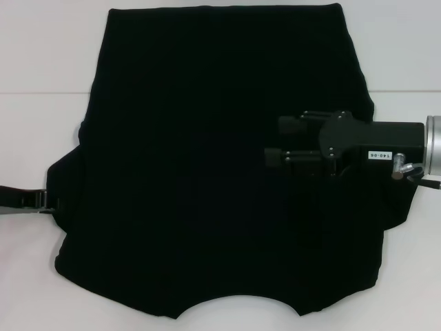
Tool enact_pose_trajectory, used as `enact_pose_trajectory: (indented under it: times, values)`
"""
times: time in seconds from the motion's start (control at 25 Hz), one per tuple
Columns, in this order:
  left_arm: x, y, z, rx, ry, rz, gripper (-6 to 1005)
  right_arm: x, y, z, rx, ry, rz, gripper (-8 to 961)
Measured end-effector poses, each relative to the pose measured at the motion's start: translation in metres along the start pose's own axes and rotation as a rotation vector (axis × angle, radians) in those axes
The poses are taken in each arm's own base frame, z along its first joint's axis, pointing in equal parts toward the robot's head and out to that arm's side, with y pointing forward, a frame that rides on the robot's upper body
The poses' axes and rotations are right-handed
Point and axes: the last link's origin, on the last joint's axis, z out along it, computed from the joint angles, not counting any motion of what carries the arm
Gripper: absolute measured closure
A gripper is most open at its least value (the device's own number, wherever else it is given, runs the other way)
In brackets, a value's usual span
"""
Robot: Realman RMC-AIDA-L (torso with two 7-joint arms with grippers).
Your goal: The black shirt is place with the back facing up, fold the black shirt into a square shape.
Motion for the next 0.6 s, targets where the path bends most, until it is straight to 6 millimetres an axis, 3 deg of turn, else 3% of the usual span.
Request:
enact_pose_trajectory:
  times: [0.28, 0.4, 0.48, 0.6]
  values:
    - [0.0008, -0.0010, 0.0003, 0.007, 0.006, 0.002, 852, 0.0002, -0.0003, 0.0000, 0.002, 0.000, 0.001, 95]
    - [0.0009, -0.0012, 0.0003, 0.008, 0.008, 0.003, 919, 0.0008, -0.0002, -0.0003, 0.003, -0.002, 0.004, 169]
    - [0.0011, -0.0014, 0.0002, 0.009, 0.009, 0.003, 963, 0.0010, -0.0002, 0.0000, 0.003, -0.003, 0.005, 169]
    - [0.0000, -0.0036, -0.0007, 0.012, 0.014, -0.005, 982, 0.0018, -0.0007, 0.0004, 0.007, -0.003, 0.008, 169]
